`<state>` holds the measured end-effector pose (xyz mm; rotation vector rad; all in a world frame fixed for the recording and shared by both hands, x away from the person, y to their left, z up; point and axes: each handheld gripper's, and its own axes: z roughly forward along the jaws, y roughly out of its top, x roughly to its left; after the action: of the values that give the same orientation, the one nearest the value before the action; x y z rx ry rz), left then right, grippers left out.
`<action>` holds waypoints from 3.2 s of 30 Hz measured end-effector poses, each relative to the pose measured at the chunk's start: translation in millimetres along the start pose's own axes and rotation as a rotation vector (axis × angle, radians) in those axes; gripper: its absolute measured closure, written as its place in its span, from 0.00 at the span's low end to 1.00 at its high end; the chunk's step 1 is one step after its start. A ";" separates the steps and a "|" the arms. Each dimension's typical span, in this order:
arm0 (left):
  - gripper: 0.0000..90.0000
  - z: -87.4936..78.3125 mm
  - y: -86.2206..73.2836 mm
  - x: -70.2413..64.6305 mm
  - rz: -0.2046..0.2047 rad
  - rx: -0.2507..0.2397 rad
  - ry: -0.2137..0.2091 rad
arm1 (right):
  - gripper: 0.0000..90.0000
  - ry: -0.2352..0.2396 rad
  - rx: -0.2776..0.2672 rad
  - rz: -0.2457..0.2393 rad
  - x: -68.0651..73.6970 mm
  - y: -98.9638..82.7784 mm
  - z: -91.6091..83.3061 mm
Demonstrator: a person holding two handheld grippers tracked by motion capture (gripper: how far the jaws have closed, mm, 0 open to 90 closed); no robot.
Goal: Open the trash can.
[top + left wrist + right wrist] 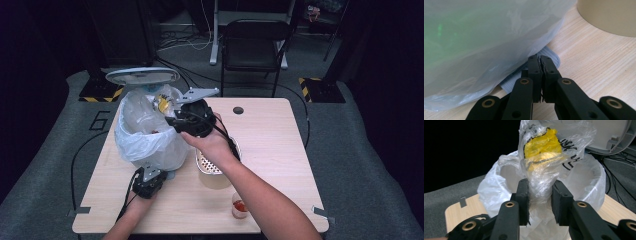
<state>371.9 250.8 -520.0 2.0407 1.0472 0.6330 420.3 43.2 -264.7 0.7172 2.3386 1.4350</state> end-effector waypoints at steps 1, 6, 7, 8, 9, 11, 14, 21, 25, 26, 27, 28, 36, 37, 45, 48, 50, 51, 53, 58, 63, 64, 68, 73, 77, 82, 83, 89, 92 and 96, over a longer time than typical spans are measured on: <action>0.97 -0.2 0.1 0.1 0.000 0.003 0.000 | 0.78 -0.005 0.003 0.001 -0.9 0.6 2.8; 0.97 0.0 0.0 0.1 0.001 0.000 0.000 | 0.77 -0.015 0.011 0.004 -4.2 1.7 16.7; 0.97 -0.1 0.0 0.3 0.002 0.001 -0.001 | 0.77 -0.018 0.013 0.005 -4.6 2.2 20.0; 0.97 -0.3 0.1 0.5 0.003 0.004 -0.003 | 0.77 -0.019 0.017 0.007 -5.1 2.9 23.4; 0.97 -0.1 0.1 0.4 0.001 0.001 0.000 | 0.77 -0.021 0.019 0.010 -5.4 3.6 26.7; 0.97 0.3 -0.3 -0.3 0.000 -0.006 0.002 | 0.76 -0.024 0.013 0.007 -4.9 4.7 32.1; 0.97 -0.5 0.1 0.4 0.002 0.005 -0.005 | 0.75 -0.023 0.012 0.004 -2.7 5.5 38.7; 0.97 -0.5 0.0 0.0 0.001 0.004 -0.004 | 0.76 -0.033 0.025 -0.025 0.6 3.4 47.3; 0.97 -0.7 0.0 -0.3 0.001 0.007 -0.004 | 0.76 -0.047 0.012 -0.014 -1.9 3.6 50.8; 0.97 -0.7 -0.1 -0.4 0.000 0.007 -0.004 | 0.76 -0.051 0.017 -0.010 -3.0 3.7 52.4; 0.97 -0.8 0.0 -0.2 0.004 0.007 -0.003 | 0.74 -0.061 0.022 -0.008 -4.4 3.6 53.9; 0.97 -0.7 -0.1 -0.5 -0.001 0.006 -0.003 | 0.68 -0.067 0.026 -0.005 -6.2 3.3 55.1; 0.97 -0.5 -0.1 0.1 0.002 0.002 -0.003 | 0.52 -0.069 0.016 0.025 -8.5 -0.2 49.8; 0.97 -0.4 -0.2 0.1 0.001 0.002 -0.003 | 0.52 -0.068 0.010 0.022 -7.8 -0.1 48.0; 0.97 -0.6 -0.2 -0.2 0.001 0.003 -0.002 | 0.53 -0.068 0.007 0.004 -3.3 -2.0 25.4; 0.97 -0.5 -0.2 -0.3 -0.001 0.003 -0.003 | 0.51 -0.076 0.004 -0.001 -3.8 -4.8 16.4; 0.97 -0.5 -0.2 -0.4 0.003 0.003 -0.001 | 0.50 -0.076 0.004 -0.004 -5.2 -7.6 11.2; 0.97 -0.5 -0.2 -0.5 0.004 0.003 -0.001 | 0.50 -0.079 0.002 -0.007 -6.0 -9.4 8.7; 0.97 -0.4 -0.4 -0.6 0.001 0.002 0.000 | 0.49 -0.084 0.004 -0.007 -6.9 -13.6 4.1; 0.97 -0.4 -0.4 -0.4 0.004 0.001 0.000 | 0.46 -0.086 -0.002 -0.009 -10.7 -24.8 -8.4; 0.97 1.0 -1.3 -3.0 -0.031 -0.010 0.000 | 0.40 -0.111 -0.013 -0.010 -11.5 -37.2 -23.9; 0.97 1.0 -1.3 -3.2 -0.033 -0.010 -0.001 | 0.40 -0.114 -0.019 -0.009 -11.3 -40.2 -27.3; 0.97 0.8 -1.6 -3.7 -0.038 -0.004 -0.006 | 0.39 -0.120 -0.034 -0.015 -11.8 -53.4 -41.0; 0.97 0.0 -1.3 -3.0 -0.040 0.006 -0.015 | 0.35 -0.135 -0.042 -0.005 -16.0 -71.4 -58.1; 0.97 0.8 -1.6 -3.8 -0.038 -0.004 -0.006 | 0.33 -0.142 -0.048 0.011 -18.9 -86.2 -69.1; 0.97 0.4 -1.4 -3.3 -0.040 0.001 -0.011 | 0.29 -0.157 -0.045 0.014 -21.5 -104.4 -80.9; 0.97 0.1 -1.3 -3.2 -0.040 0.005 -0.013 | 0.29 -0.156 -0.042 0.022 -21.5 -107.8 -83.0; 0.97 0.0 -1.2 -3.0 -0.040 0.007 -0.015 | 0.29 -0.154 -0.050 0.017 -18.5 -129.2 -93.3; 0.97 0.8 -1.5 -3.8 -0.041 -0.003 -0.006 | 0.29 -0.153 -0.041 0.018 -15.8 -139.5 -96.0; 0.97 0.7 -1.5 -3.9 -0.039 -0.003 -0.006 | 0.29 -0.157 -0.049 0.029 -13.9 -153.1 -101.0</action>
<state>369.6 247.9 -522.0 2.0135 1.0789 0.6080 342.4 -96.6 -355.4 0.8218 2.1759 1.3894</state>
